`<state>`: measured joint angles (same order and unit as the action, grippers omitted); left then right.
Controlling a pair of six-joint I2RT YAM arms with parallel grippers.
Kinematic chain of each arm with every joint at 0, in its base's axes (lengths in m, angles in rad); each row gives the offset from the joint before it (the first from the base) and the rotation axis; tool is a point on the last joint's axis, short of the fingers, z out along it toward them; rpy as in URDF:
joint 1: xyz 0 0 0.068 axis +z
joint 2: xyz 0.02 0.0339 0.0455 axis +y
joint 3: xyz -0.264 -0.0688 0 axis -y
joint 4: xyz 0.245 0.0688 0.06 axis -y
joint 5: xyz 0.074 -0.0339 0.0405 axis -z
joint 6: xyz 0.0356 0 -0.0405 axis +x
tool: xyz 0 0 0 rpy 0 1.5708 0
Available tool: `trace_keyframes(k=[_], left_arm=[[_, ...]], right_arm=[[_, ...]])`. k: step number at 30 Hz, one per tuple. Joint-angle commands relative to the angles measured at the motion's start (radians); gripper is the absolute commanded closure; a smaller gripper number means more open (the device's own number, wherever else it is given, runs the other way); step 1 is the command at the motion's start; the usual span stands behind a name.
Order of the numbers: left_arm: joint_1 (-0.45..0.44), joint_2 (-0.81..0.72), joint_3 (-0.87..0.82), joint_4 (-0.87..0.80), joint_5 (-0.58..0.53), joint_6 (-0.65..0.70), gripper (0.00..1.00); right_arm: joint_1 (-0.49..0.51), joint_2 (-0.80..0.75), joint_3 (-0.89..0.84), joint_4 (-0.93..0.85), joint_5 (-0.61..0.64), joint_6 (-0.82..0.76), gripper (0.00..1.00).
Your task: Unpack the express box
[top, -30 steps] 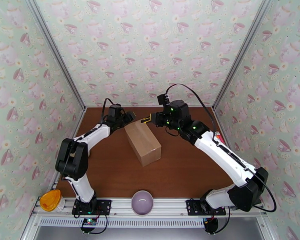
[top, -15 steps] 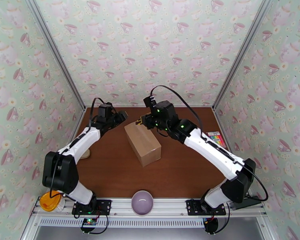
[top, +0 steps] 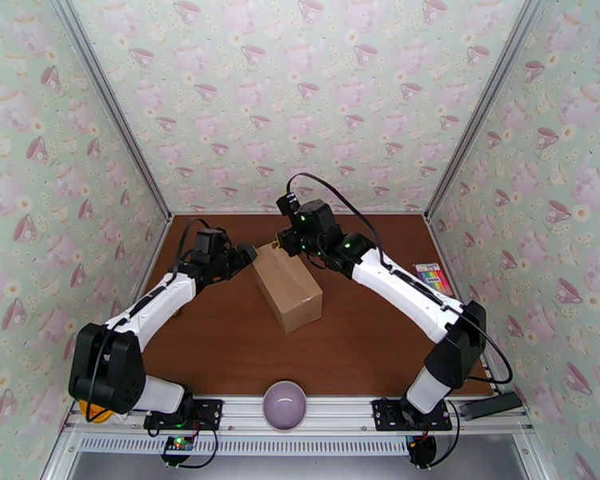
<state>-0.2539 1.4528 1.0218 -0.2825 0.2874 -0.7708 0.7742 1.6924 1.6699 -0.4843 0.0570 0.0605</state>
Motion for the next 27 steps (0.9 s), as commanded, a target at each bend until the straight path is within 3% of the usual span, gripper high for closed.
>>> trace_keyframes(k=[1, 27], left_arm=[[-0.008, -0.007, -0.01, 0.013, 0.033, -0.015, 0.27], [-0.009, 0.032, -0.072, 0.017, 0.004, -0.019, 0.3]], right_arm=[[0.013, 0.019, 0.048, 0.024, 0.024, -0.03, 1.0], [0.02, 0.1, 0.102, 0.055, 0.034, -0.051, 1.0]])
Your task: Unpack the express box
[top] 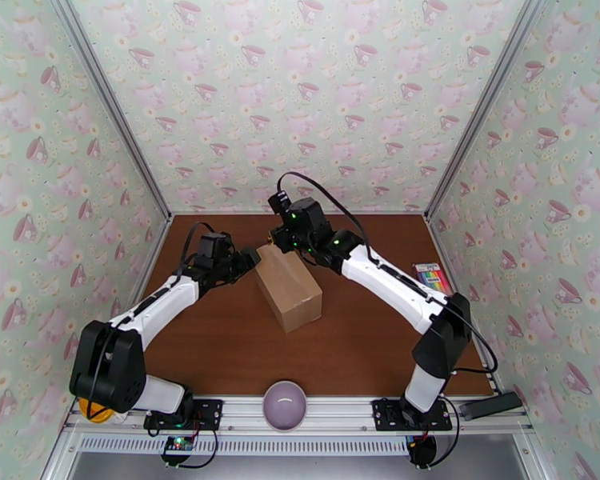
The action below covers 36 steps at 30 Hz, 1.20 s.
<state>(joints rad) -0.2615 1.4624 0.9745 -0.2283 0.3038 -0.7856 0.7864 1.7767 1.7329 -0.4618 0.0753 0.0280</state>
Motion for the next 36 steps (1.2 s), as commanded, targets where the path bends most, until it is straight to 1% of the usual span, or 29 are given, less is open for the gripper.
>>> trace_keyframes(k=[1, 10, 19, 24, 32, 33, 36], left_arm=[[-0.001, 0.022, -0.025, -0.04, -0.013, -0.004, 0.3], [-0.002, 0.019, -0.026, -0.043, -0.011, -0.003, 0.3], [-0.001, 0.016, -0.021, -0.046, -0.023, -0.003, 0.31], [0.0, 0.018, -0.012, -0.052, -0.043, -0.001, 0.31], [0.006, 0.029, 0.004, -0.054, -0.045, 0.003, 0.31], [0.005, 0.03, 0.004, -0.052, -0.071, 0.003, 0.32], [0.008, 0.035, 0.006, -0.051, -0.08, 0.003, 0.32]], right_arm=[[0.007, 0.021, 0.04, 0.032, 0.014, -0.02, 1.0], [0.008, 0.038, 0.044, 0.031, 0.025, -0.033, 1.0], [0.022, 0.028, 0.012, 0.038, 0.052, -0.108, 1.0], [0.03, 0.022, -0.011, 0.041, 0.041, -0.133, 1.0], [0.035, 0.015, -0.035, 0.034, 0.034, -0.155, 1.0], [0.036, 0.014, -0.039, 0.032, 0.032, -0.157, 1.0], [0.038, 0.008, -0.045, 0.032, 0.028, -0.163, 1.0]])
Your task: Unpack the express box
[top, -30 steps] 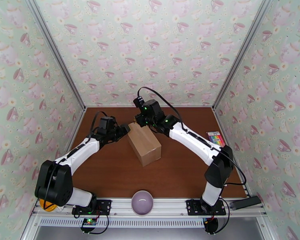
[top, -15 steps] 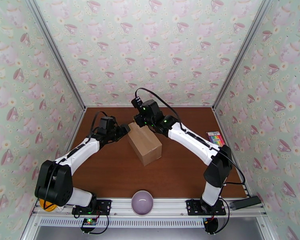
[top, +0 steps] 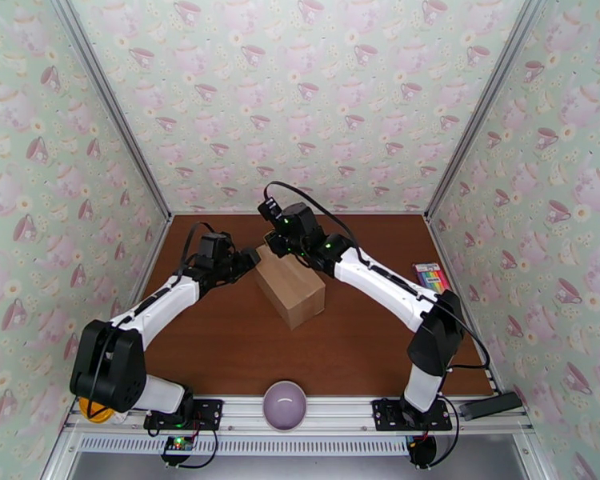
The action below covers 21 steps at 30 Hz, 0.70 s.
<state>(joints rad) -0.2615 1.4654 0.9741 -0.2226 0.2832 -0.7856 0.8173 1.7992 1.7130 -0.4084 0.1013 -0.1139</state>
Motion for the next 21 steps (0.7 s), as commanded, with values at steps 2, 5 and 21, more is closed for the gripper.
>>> trace_keyframes(k=[2, 5, 21], left_arm=[[0.011, 0.034, 0.006, -0.056, -0.063, 0.003, 0.32], [0.019, 0.035, 0.008, -0.057, -0.07, 0.002, 0.32], [0.018, -0.01, -0.039, -0.038, -0.05, -0.03, 0.35]], right_arm=[[0.007, -0.017, -0.032, -0.025, 0.005, -0.027, 1.0], [0.011, -0.022, -0.039, -0.029, 0.012, -0.041, 1.0], [0.022, -0.009, -0.038, -0.062, 0.061, 0.003, 1.0]])
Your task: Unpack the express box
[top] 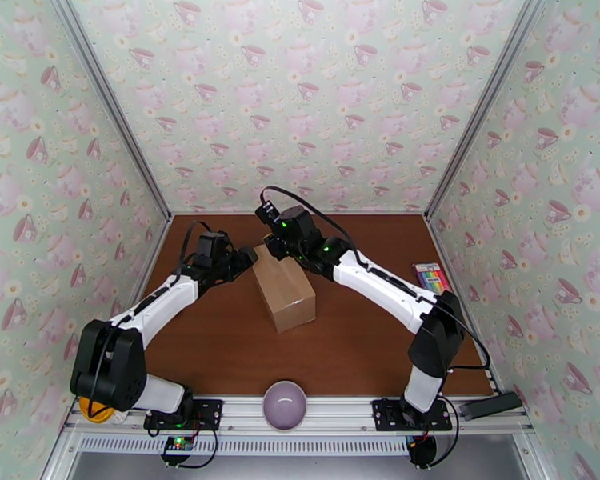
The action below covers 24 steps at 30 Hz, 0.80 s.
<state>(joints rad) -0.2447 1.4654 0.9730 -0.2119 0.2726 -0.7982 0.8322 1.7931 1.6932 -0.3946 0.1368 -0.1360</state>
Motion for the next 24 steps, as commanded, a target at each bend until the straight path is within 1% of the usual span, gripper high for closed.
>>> trace_keyframes(k=[1, 8, 24], left_arm=[[-0.001, -0.019, -0.047, -0.049, -0.038, -0.021, 0.35], [-0.01, -0.034, -0.066, -0.039, -0.035, -0.037, 0.35], [-0.041, -0.074, -0.075, -0.028, -0.037, -0.07, 0.35]], right_arm=[[0.008, -0.001, -0.019, -0.077, 0.027, 0.028, 1.0], [0.024, 0.023, -0.009, -0.1, 0.069, 0.029, 1.0], [0.046, 0.043, -0.024, -0.118, 0.09, 0.044, 1.0]])
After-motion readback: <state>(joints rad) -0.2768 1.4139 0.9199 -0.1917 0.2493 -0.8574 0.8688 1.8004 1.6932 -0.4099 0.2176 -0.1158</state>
